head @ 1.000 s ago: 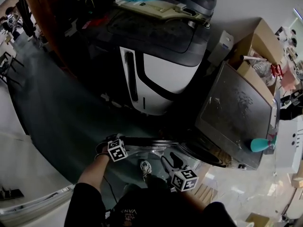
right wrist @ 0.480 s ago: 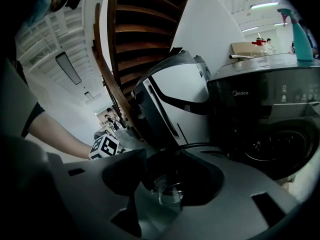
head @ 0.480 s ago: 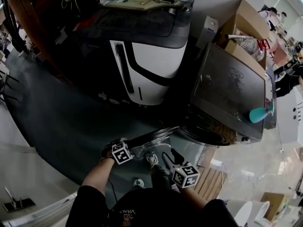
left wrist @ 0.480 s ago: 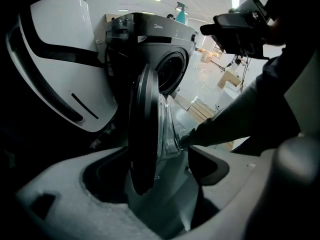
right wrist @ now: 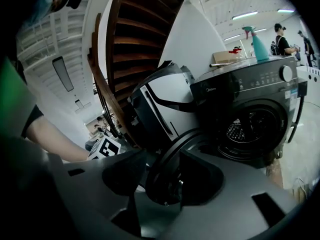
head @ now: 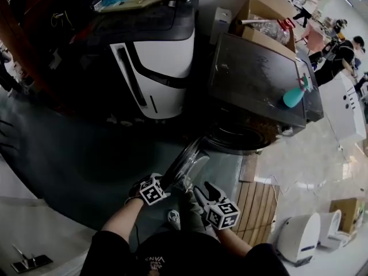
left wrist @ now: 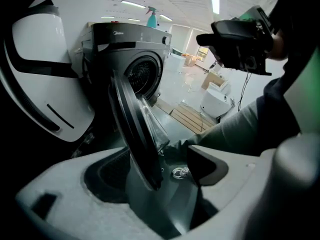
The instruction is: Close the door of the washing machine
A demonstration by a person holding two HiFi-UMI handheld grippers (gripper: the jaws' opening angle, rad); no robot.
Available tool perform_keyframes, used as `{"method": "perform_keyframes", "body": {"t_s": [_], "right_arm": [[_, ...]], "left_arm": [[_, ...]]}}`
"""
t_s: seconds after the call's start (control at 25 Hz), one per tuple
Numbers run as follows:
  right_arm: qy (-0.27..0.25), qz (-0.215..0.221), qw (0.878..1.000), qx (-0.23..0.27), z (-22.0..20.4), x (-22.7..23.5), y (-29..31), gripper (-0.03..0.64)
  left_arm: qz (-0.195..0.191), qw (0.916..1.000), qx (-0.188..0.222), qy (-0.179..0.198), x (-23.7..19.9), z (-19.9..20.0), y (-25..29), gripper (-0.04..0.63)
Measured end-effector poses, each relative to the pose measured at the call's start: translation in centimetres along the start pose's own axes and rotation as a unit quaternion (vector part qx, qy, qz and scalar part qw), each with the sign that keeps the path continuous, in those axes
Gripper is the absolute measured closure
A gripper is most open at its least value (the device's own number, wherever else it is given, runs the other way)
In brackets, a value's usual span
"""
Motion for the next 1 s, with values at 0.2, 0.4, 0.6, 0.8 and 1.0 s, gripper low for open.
{"method": "perform_keyframes", "body": {"t_s": [0.2, 0.4, 0.6, 0.8, 1.0], "right_arm": [[0.033, -0.045, 0.998, 0.021, -3.5, 0.4, -4.5, 0.426], [0.059, -0.086, 0.994, 0.039, -5.4, 1.8, -8.2, 0.428], [0.086, -0.117, 0.988, 0.056, -5.7, 4.5, -10.5, 0.431], [0.102, -0.142, 0.982, 0.068, -4.8, 8.3, -13.1, 0.431], [0.095, -0.158, 0.982, 0.050, -4.8, 13.3, -15.7, 0.433]], "left_arm": [[-0.020, 0.9995, 0.013, 0.019, 3.8, 1.8, 1.9, 0.238], [-0.058, 0.9971, 0.011, 0.048, 7.0, 4.7, 3.9, 0.244], [-0.087, 0.9945, -0.003, 0.059, 9.0, 7.7, 5.8, 0.267], [-0.106, 0.9903, -0.025, 0.086, 10.9, 11.4, 8.0, 0.297], [-0.133, 0.9870, -0.023, 0.088, 12.9, 15.8, 10.7, 0.305]]}}
Point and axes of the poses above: the fingertips, and each gripper's own axes: y forward along the fingers, x to its right, z out of its top, the point moved 10 cm from there along -y, backward along the fingers, and after that the axes turned 1 degree about -z, right-handed, at the moved point
